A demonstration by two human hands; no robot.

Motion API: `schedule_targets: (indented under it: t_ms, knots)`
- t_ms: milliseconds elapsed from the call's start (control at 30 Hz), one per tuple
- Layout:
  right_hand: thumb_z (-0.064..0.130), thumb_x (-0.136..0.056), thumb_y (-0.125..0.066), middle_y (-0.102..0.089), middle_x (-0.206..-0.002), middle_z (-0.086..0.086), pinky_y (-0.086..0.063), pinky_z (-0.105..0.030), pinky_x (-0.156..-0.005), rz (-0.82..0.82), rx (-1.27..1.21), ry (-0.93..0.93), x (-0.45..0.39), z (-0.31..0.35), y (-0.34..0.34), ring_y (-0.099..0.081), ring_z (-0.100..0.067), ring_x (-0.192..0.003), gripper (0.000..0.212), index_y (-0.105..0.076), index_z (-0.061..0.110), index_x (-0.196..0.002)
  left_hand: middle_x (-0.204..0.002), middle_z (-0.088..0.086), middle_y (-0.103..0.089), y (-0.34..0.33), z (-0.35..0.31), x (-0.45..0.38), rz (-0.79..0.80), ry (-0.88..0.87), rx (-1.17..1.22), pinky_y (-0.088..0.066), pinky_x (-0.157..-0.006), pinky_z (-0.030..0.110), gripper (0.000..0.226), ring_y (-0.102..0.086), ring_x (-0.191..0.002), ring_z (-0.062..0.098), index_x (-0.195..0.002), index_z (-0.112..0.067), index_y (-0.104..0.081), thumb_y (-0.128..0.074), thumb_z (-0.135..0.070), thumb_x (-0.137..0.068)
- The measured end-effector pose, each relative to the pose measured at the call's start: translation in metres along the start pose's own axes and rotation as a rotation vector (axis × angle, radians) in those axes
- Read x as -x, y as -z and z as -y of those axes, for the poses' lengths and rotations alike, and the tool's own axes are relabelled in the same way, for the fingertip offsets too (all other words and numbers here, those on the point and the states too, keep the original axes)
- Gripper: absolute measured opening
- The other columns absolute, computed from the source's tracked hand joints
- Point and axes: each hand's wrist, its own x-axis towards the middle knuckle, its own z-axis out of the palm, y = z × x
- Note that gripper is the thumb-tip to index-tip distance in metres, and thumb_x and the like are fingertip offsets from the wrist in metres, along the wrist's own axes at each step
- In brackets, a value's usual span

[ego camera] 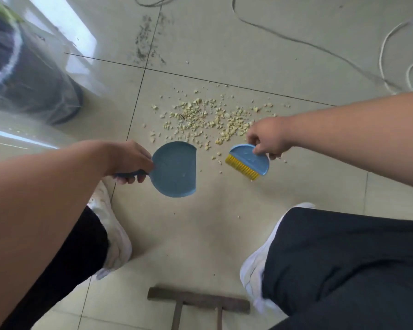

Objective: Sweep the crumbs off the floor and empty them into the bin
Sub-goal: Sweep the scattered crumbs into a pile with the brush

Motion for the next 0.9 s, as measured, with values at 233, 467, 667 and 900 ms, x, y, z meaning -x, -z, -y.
schedule_targets:
  t_ms: [233,467,667,900]
  knots:
    - [0.013,-0.095,-0.054,-0.080,-0.093,-0.003,-0.064,-0.036,-0.076,0.360,-0.128,0.127,0.037,0.037,-0.102,-0.078,-0.015,-0.075,0.021,-0.064,0.021,-0.112,-0.063,0.007,-0.066,-0.032,-0.044,-0.021,0.129,-0.044,-0.171,-0.038,-0.047,0.027,0.020,-0.047,-0.048,0.020,-0.095,0.002,-0.075,-0.062,-0.014,-0.093]
    - [0.027,-0.098,-0.057,-0.075,-0.102,-0.004,-0.056,-0.035,-0.084,0.245,0.134,0.186,0.005,0.021,-0.126,-0.069,-0.027,-0.097,0.023,-0.072,0.017,-0.111,-0.062,0.007,-0.067,-0.082,-0.030,-0.039,0.176,-0.043,-0.064,-0.037,-0.047,0.026,0.018,-0.046,-0.049,0.021,-0.077,-0.008,-0.072,-0.061,-0.011,-0.091]
    - [0.030,-0.100,-0.058,-0.074,-0.111,-0.006,-0.051,-0.033,-0.085,-0.032,0.173,0.056,-0.025,-0.024,-0.063,-0.065,-0.029,-0.105,0.024,-0.074,0.020,-0.115,-0.066,0.009,-0.067,-0.049,-0.011,-0.051,0.182,0.037,-0.005,-0.035,-0.047,0.026,0.018,-0.046,-0.050,0.021,-0.093,-0.001,-0.077,-0.063,-0.012,-0.093]
    - [0.023,-0.099,-0.055,-0.073,-0.103,-0.011,-0.055,-0.038,-0.083,-0.228,0.157,-0.051,-0.031,-0.006,-0.012,-0.065,-0.033,-0.098,0.021,-0.072,0.014,-0.105,-0.068,0.011,-0.069,0.003,0.016,-0.049,0.093,-0.040,0.063,-0.038,-0.049,0.028,0.016,-0.051,-0.052,0.021,-0.086,-0.003,-0.078,-0.066,-0.012,-0.093]
